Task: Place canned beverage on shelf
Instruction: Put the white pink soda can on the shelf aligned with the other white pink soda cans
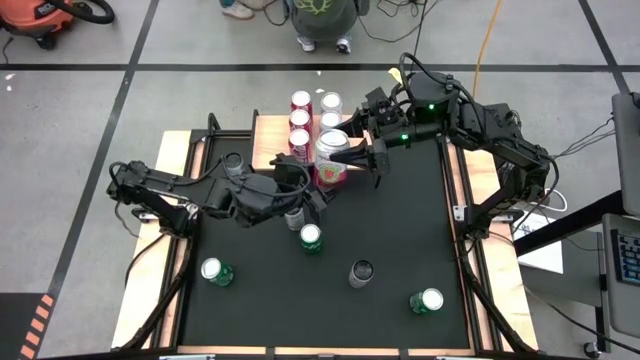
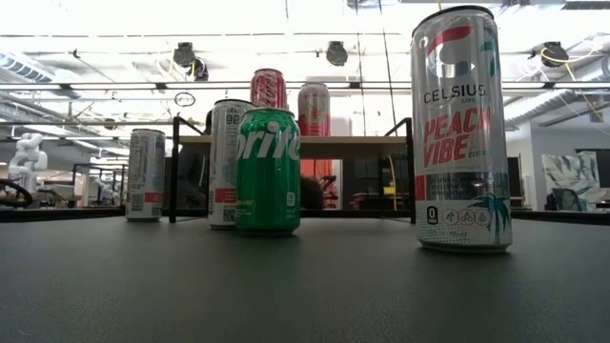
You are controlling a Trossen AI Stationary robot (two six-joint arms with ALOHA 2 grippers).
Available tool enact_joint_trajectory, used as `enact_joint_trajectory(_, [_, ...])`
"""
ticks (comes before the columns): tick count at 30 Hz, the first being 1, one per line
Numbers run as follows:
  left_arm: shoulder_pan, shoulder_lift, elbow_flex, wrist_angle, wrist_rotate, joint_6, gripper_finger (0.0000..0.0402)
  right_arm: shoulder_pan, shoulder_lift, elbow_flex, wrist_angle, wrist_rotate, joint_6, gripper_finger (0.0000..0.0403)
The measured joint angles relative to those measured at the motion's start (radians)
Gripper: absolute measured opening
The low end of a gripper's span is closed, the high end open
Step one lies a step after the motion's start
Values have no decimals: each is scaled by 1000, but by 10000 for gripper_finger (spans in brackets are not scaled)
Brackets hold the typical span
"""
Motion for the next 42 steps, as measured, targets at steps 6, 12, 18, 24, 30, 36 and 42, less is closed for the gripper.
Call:
enact_joint_trajectory(6, [5, 0, 0, -1, -2, -1, 295, 6, 1, 0, -10, 43, -20, 399])
enact_joint_trajectory(12, [11, 0, 0, -1, -2, -1, 295, 5, 6, 0, -40, 48, -53, 398])
enact_joint_trajectory(18, [13, 0, 0, 5, -8, 19, 295, 9, 28, -2, -25, 42, -50, 394])
enact_joint_trajectory(24, [12, 0, 1, 4, -7, 20, 295, 9, 28, -1, 19, 45, -49, 393])
enact_joint_trajectory(30, [12, 0, 1, 2, -6, 22, 295, 9, 28, -1, 18, 45, -35, 393])
enact_joint_trajectory(36, [12, 0, 1, -3, -10, 27, 295, 9, 28, -1, 16, 46, -37, 393])
enact_joint_trajectory(42, [12, 0, 1, -2, -22, 27, 295, 6, 27, -1, 17, 50, -35, 393])
